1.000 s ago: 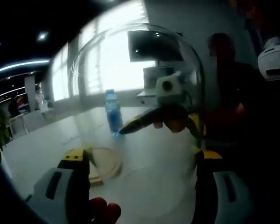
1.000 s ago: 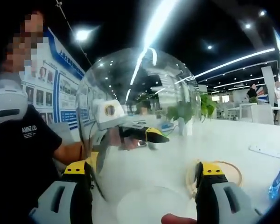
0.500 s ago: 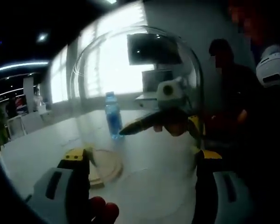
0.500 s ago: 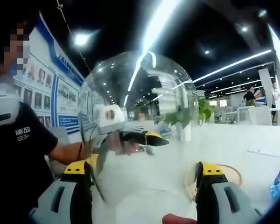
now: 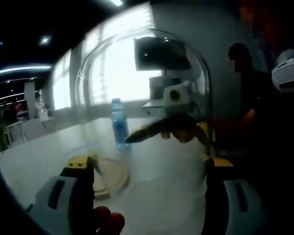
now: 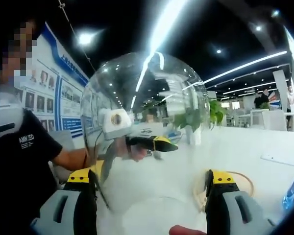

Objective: Open the cover put in the Mizone put the cover back on

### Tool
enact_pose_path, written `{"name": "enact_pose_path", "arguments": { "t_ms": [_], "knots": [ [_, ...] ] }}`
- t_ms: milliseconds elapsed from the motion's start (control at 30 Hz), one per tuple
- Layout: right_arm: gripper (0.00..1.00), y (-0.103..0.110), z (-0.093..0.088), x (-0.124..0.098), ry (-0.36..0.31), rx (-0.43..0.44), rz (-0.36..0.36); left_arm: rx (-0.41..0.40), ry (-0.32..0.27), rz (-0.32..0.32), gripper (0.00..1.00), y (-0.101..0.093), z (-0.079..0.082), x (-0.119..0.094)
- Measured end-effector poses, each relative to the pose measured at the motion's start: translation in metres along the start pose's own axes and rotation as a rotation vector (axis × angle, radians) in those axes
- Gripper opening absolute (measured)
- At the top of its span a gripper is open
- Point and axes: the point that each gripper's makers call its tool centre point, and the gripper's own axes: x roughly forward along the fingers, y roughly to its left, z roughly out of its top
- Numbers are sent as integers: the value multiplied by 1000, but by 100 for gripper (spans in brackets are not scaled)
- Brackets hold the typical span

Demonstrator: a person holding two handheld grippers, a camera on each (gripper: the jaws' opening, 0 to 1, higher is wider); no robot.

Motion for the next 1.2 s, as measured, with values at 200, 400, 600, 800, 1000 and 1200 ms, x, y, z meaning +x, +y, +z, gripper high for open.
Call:
{"name": "enact_pose_path", "arguments": {
  "t_ms": [200,400,600,800,1000,1200],
  "knots": [
    [86,6,0,2,-32,4,-9,-21,-29,-11,79,4,-1,-2],
    [86,6,0,4,-47,5,-9,-28,-38,-3,79,7,-4,-8],
    [86,7,0,8,-52,4,-7,-47,-62,15,78,8,-5,-15],
    [86,6,0,8,-48,3,-4,-44,-45,20,78,9,-5,-15],
    [86,5,0,8,-46,2,1,-46,-33,22,78,10,-6,-15],
    [86,4,-1,7,-55,2,9,-48,-49,28,78,9,-5,-15]
  ]
}}
